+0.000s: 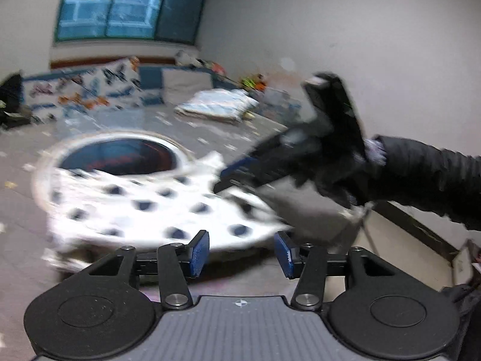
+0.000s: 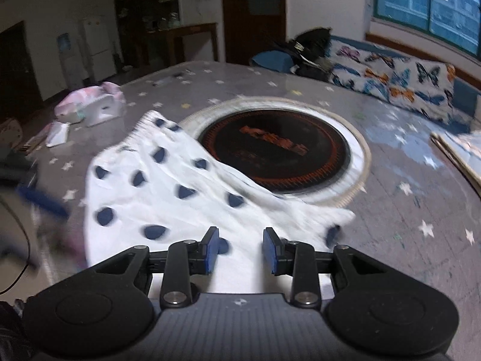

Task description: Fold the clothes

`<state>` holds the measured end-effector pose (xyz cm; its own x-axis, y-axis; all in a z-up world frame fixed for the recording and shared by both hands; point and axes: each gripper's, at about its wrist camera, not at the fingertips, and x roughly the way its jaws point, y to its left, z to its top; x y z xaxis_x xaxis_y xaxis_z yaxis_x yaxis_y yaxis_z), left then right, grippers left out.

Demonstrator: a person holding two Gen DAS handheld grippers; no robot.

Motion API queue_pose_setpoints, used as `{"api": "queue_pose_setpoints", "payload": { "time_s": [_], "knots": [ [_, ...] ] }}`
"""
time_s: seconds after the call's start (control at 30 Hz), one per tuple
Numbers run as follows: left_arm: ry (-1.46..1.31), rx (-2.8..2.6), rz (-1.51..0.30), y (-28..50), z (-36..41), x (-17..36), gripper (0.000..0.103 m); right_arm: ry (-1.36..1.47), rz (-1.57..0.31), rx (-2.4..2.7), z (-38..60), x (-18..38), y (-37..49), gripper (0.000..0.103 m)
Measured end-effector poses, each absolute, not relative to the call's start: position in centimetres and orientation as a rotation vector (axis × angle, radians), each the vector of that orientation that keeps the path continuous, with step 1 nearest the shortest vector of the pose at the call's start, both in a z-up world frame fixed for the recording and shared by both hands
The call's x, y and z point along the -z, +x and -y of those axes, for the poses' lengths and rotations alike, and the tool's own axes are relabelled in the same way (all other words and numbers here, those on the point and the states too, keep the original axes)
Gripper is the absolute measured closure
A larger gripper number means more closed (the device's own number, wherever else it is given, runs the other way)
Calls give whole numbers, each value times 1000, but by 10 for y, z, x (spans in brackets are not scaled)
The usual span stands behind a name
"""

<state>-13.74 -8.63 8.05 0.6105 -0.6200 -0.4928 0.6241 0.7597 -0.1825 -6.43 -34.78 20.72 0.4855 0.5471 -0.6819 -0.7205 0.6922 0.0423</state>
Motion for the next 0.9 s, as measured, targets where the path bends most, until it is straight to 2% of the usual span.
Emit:
{"api": "queue_pose_setpoints", "payload": {
  "time_s": [0.17,0.3,0.4,0.8,0.9],
  "knots": [
    [-60,599,-519,-103,62,-92,54,-289,-654,-874,319,-223,-85,71],
    [-125,562,-540,-70,55,-88,71,-306,-619,-926,295,-226,-95,71],
    [-137,538,-565,-52,55,-80,78,-332,-603,-957,279,-223,-102,71],
    [-170,476,-615,-49,36,-51,78,-392,-624,-1002,260,-192,-115,70],
    [-162,478,-597,-52,37,-59,78,-336,-630,-1000,270,-200,-110,64]
  ]
}}
